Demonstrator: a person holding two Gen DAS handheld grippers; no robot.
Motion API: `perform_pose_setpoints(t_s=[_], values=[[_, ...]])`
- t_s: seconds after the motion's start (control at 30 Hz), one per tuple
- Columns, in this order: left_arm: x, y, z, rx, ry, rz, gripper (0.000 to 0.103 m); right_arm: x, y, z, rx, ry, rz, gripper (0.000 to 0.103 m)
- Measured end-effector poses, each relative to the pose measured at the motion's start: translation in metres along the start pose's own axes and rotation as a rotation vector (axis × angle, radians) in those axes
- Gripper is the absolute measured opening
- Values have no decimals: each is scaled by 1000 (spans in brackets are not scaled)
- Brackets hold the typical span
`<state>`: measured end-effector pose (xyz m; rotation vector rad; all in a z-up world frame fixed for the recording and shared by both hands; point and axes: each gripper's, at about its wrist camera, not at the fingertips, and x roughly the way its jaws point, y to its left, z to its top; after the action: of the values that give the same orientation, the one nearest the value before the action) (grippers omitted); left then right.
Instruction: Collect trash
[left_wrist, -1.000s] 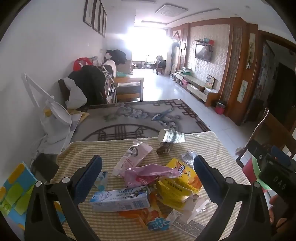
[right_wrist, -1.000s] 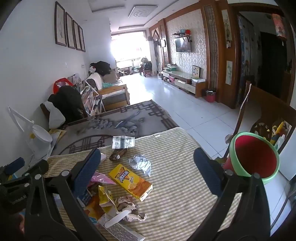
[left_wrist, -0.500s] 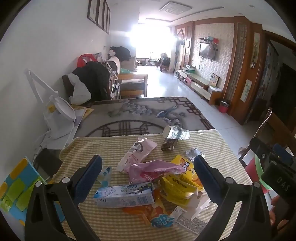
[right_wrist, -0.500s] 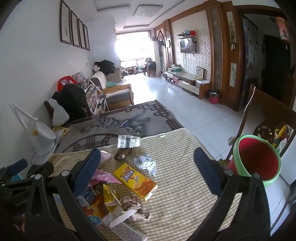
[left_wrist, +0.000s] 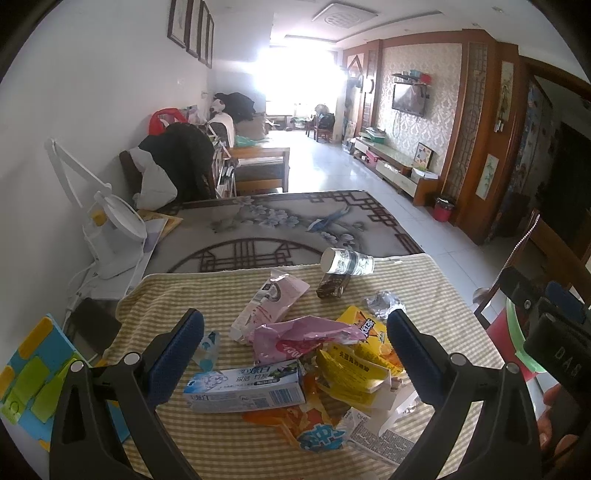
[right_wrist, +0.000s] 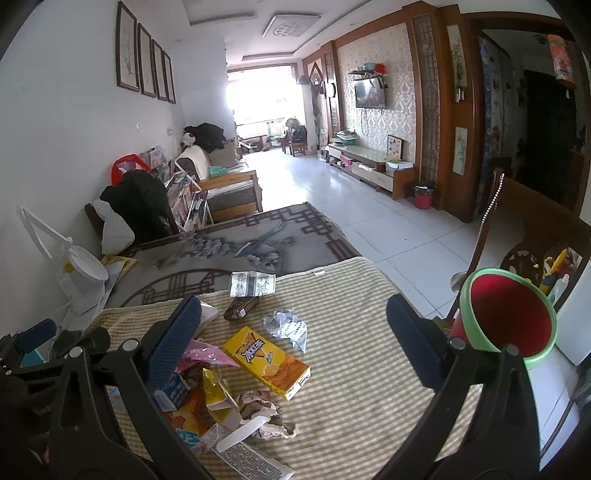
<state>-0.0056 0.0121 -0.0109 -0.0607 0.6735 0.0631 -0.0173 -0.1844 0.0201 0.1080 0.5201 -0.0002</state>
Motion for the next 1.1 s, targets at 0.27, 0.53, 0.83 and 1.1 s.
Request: perform_pose_setpoints(t_s=[0.27, 0.53, 0.83, 1.1], values=[[0, 1, 1, -1, 1, 0, 95, 0, 0, 0, -3, 0, -2, 99], [2, 1, -1, -4, 8, 6, 95, 0, -1, 0, -1, 2, -1, 99], [2, 3, -1, -5, 9, 6, 95, 1, 0, -1, -6, 2, -3, 99], [3, 5, 0, -6, 12, 6, 95, 1, 1, 0, -4, 5, -3, 99]])
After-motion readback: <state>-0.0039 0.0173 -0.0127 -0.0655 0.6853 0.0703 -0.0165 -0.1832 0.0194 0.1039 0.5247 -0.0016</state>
